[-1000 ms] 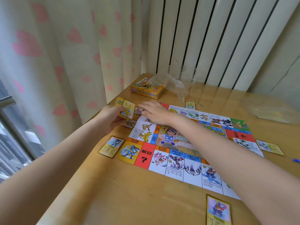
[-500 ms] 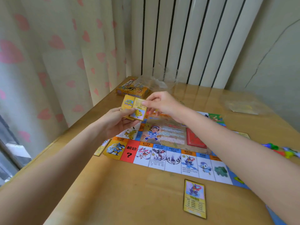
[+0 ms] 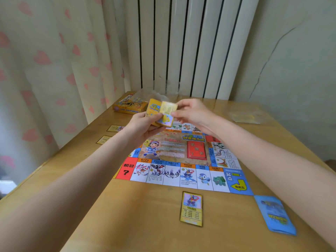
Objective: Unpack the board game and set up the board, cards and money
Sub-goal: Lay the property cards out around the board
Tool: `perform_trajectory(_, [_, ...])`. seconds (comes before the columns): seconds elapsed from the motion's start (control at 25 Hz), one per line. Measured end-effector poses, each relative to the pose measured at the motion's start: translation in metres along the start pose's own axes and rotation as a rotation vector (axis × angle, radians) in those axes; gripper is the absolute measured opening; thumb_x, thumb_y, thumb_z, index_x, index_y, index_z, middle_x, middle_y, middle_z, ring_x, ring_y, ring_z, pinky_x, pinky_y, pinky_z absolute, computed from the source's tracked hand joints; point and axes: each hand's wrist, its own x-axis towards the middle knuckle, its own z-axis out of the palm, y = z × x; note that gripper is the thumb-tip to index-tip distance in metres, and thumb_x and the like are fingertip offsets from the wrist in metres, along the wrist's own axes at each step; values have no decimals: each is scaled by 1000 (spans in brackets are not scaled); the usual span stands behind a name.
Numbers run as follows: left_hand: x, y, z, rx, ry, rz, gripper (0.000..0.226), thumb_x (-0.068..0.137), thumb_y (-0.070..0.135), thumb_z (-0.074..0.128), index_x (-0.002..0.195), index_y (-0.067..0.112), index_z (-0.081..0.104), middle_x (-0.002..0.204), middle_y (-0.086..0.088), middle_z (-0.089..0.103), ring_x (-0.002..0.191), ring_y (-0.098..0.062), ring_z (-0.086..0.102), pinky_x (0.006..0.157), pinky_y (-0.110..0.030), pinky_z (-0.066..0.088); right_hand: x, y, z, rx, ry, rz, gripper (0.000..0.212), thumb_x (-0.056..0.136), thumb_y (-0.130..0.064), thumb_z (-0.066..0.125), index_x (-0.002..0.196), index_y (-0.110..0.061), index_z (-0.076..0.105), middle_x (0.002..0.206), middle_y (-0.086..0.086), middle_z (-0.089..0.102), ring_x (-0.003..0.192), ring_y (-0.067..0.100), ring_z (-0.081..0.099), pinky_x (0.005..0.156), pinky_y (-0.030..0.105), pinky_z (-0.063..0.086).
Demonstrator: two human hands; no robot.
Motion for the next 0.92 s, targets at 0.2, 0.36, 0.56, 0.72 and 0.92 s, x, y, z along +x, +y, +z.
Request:
perform_trajectory(0.2, [-5,12,4,31,-14,10,12,93,9,53,98,2,61,87,-9,72,71,-11,70,73,-22,57,-7,-5,-41,96,251,-7,12,90,-1,55,87,-13,55,84,8,64,65,15,60,49,17,46])
perform_trajectory(0.36, [-6,20,-6,53,86,-59,17,95,12,50,108,2,57,72,-5,72,49,-5,62,48,-14,51,-20,0,-51,56,171,33,11,91,-3,53,87,-13,55,82,7,64,64,15,62,49,20,49])
perform_trajectory(0.56, [-12,34,-18,-28,87,-72,33,100,34,38,104,5,54,86,-13,69,52,-11,62,45,-16,48,-15,0,-33,-22,173,10,13,91,-3,54,103,-8,56,87,5,62,63,13,62,46,19,48])
perform_trajectory(0.72, [-19,31,-29,-23,70,-110,27,101,25,36,101,1,49,73,-15,72,61,-18,70,51,-22,55,-10,2,-12,-35,119,12,12,91,-2,55,99,-10,56,94,11,62,66,16,62,46,19,51])
perform_trajectory(0.92, [-24,31,-46,58,40,-100,22,100,17,40,104,-1,50,75,-17,72,65,-20,72,54,-26,58,0,7,12,-74,20,82,25,91,-5,56,115,-3,54,101,14,62,68,16,61,46,18,51])
